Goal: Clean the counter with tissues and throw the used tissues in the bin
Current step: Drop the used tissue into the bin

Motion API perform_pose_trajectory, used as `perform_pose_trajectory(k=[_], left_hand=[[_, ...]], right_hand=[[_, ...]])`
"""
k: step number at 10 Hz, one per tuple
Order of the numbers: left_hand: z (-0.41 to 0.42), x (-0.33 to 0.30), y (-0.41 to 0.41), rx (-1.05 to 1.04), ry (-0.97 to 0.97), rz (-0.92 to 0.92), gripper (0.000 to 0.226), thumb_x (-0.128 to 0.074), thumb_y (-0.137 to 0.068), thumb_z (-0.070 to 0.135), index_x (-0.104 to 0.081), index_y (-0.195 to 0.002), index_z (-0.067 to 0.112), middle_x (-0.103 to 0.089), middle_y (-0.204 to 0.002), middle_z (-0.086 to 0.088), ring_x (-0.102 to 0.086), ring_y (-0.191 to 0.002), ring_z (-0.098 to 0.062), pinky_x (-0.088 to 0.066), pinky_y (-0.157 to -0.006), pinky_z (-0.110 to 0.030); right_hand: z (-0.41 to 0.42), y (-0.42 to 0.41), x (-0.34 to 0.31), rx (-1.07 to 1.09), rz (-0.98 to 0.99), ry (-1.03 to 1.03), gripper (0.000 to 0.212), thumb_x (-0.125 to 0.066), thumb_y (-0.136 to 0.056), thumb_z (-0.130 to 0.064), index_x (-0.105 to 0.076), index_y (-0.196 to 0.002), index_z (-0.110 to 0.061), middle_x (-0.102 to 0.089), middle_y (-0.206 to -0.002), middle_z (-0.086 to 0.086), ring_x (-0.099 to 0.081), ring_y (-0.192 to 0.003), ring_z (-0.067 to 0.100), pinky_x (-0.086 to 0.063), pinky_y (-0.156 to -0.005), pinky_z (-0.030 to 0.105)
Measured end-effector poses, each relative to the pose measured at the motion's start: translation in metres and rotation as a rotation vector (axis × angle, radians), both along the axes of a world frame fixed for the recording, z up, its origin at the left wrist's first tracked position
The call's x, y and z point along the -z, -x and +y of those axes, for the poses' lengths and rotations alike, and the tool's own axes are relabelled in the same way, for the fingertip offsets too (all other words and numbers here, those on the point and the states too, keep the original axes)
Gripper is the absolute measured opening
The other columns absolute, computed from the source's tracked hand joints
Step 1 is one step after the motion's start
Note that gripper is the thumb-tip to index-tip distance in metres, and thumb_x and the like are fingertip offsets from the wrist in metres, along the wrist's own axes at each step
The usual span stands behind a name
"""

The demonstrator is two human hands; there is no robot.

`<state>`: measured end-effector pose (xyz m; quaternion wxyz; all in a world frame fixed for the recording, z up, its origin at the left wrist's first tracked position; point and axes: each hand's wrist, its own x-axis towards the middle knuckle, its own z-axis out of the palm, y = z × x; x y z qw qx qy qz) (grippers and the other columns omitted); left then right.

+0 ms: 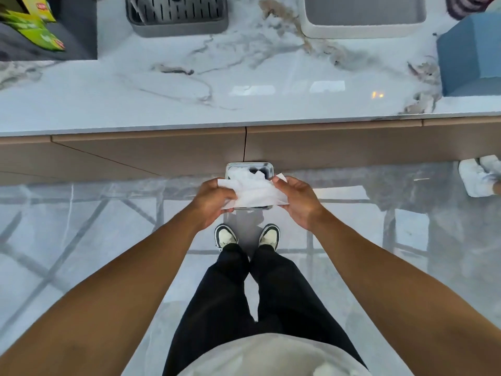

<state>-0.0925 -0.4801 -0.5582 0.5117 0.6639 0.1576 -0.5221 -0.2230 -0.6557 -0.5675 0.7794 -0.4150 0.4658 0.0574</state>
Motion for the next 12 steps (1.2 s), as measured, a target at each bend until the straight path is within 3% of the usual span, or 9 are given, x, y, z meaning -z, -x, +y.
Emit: perform_pose_trajectory(k=[2,3,4,5,6,7,9,10,12], left_hand=[[-0.006,0.055,0.008,-0.027,-0.112,-0.084,0.014,-0.064,-0.093,0.004,-0.071,-0.084,0.011,-0.068,-0.091,-0.011,-0.066,-0.080,-0.027,-0.056,-0.064,-0.035],[-0.009,0.095,0.010,-0.021,-0.201,-0.224,0.016,-0.063,-0.092,0.006,-0.070,-0.079,0.006,-0.067,-0.082,-0.010,-0.062,-0.068,-0.024,-0.057,-0.065,-0.038],[-0.008,0.123,0.012,0.017,-0.233,-0.315,0.017,-0.059,-0.094,0.010,-0.067,-0.082,0.001,-0.064,-0.075,-0.012,-0.058,-0.060,-0.023,-0.055,-0.062,-0.040],[-0.004,0.168,0.012,0.105,-0.302,-0.442,0.021,-0.056,-0.095,0.018,-0.062,-0.077,0.009,-0.060,-0.068,-0.006,-0.054,-0.063,-0.023,-0.056,-0.065,-0.043],[-0.001,0.196,0.010,0.117,-0.321,-0.456,0.023,-0.056,-0.095,0.018,-0.059,-0.072,0.015,-0.059,-0.067,-0.003,-0.055,-0.063,-0.025,-0.056,-0.068,-0.045],[0.003,0.243,0.005,0.109,-0.341,-0.422,0.018,-0.058,-0.095,0.020,-0.065,-0.078,0.019,-0.063,-0.067,0.002,-0.062,-0.057,-0.025,-0.056,-0.060,-0.037],[0.001,0.294,-0.004,0.139,-0.388,-0.409,0.016,-0.057,-0.093,0.016,-0.073,-0.098,0.015,-0.074,-0.098,-0.009,-0.072,-0.075,-0.026,-0.062,-0.052,-0.032],[-0.002,0.302,-0.006,0.202,-0.394,-0.404,0.016,-0.056,-0.092,0.017,-0.071,-0.096,0.016,-0.075,-0.096,-0.011,-0.074,-0.074,-0.028,-0.057,-0.045,-0.025],[-0.006,0.291,-0.003,0.385,-0.494,-0.528,0.037,-0.053,-0.092,0.027,-0.060,-0.127,0.019,-0.075,-0.097,-0.008,-0.068,-0.070,-0.016,-0.049,-0.066,-0.026]], right_hand=[[-0.004,0.006,0.055,0.025,0.180,0.290,0.017,-0.078,-0.083,-0.025,-0.070,-0.073,-0.013,-0.063,-0.069,0.003,-0.056,-0.063,0.017,-0.048,-0.065,0.032],[-0.009,0.007,0.097,0.035,0.276,0.427,0.045,-0.079,-0.080,-0.031,-0.050,-0.065,-0.001,-0.037,-0.066,0.009,-0.035,-0.062,0.019,-0.033,-0.060,0.031],[-0.011,0.006,0.128,-0.025,0.297,0.559,0.052,-0.077,-0.082,-0.034,-0.042,-0.056,-0.006,-0.033,-0.056,0.004,-0.030,-0.055,0.018,-0.029,-0.055,0.030],[-0.011,0.003,0.173,-0.153,0.292,0.709,0.037,-0.073,-0.084,-0.042,-0.063,-0.063,-0.013,-0.048,-0.051,0.002,-0.040,-0.050,0.014,-0.038,-0.053,0.030],[-0.011,-0.002,0.196,-0.235,0.271,0.803,0.024,-0.070,-0.085,-0.044,-0.071,-0.074,-0.024,-0.056,-0.054,-0.003,-0.045,-0.050,0.006,-0.041,-0.055,0.024],[-0.014,-0.011,0.237,-0.339,0.255,0.917,0.022,-0.067,-0.089,-0.043,-0.072,-0.084,-0.023,-0.060,-0.058,-0.008,-0.052,-0.054,0.004,-0.036,-0.051,0.010],[-0.016,-0.016,0.289,-0.495,0.239,1.014,0.025,-0.062,-0.094,-0.042,-0.070,-0.092,-0.018,-0.062,-0.066,-0.009,-0.057,-0.062,0.011,-0.037,-0.054,0.018],[-0.016,-0.017,0.298,-0.539,0.237,1.042,0.026,-0.062,-0.094,-0.041,-0.068,-0.095,-0.016,-0.063,-0.069,-0.005,-0.057,-0.065,0.014,-0.039,-0.059,0.022],[-0.011,-0.007,0.291,-0.541,0.352,1.055,0.039,-0.058,-0.095,-0.044,-0.058,-0.122,-0.016,-0.069,-0.088,0.001,-0.062,-0.083,0.021,-0.050,-0.075,0.029]])
